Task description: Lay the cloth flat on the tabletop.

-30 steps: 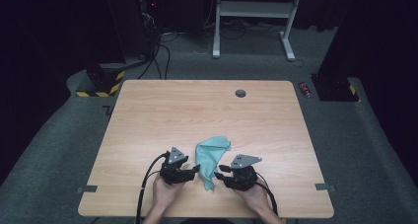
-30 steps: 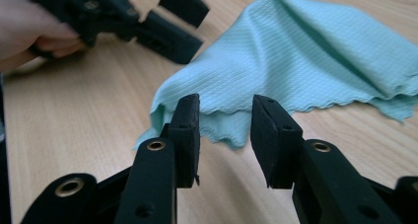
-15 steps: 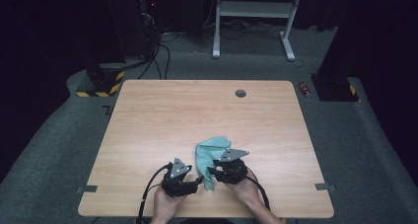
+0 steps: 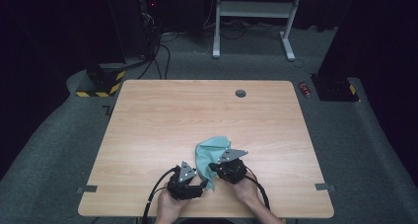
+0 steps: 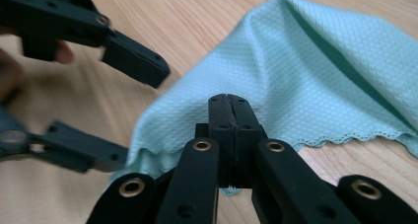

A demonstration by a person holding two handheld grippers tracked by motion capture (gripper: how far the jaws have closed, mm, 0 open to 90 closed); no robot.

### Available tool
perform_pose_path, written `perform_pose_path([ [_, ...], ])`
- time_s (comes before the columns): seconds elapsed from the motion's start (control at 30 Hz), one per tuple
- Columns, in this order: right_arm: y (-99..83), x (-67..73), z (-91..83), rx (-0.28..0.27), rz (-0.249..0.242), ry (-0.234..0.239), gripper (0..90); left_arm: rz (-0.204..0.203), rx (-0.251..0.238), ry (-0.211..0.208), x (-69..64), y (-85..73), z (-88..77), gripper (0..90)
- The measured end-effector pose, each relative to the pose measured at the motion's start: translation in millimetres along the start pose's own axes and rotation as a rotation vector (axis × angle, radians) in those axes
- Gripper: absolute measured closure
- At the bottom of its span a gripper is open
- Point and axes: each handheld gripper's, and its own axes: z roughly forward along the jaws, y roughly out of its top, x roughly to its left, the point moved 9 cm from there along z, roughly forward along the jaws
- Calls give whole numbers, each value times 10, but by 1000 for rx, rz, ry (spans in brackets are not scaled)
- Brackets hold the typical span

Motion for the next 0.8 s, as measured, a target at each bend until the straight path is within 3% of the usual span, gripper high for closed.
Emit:
perform_pose_path([
  [0.13, 24, 37, -60, -14, 3, 19, 690, -1, 11, 4, 0, 10, 25, 377],
  [0.3, 87, 153, -114, -40, -25, 53, 657, 18, 33, 10, -10, 52, 96, 373],
  [0.37, 113, 180, -133, -41, -49, 51, 676, 24, 36, 16, -2, 61, 117, 372],
  [0.53, 63, 194, -78, 18, -73, 60, 778, 17, 38, 17, 0, 60, 132, 366],
  [0.67, 15, 213, -30, 48, -98, 60, 900, 33, 36, 34, -11, 63, 126, 366],
  [0.8, 16, 192, -56, 48, -108, 35, 900, 48, 38, 42, -11, 57, 118, 363],
])
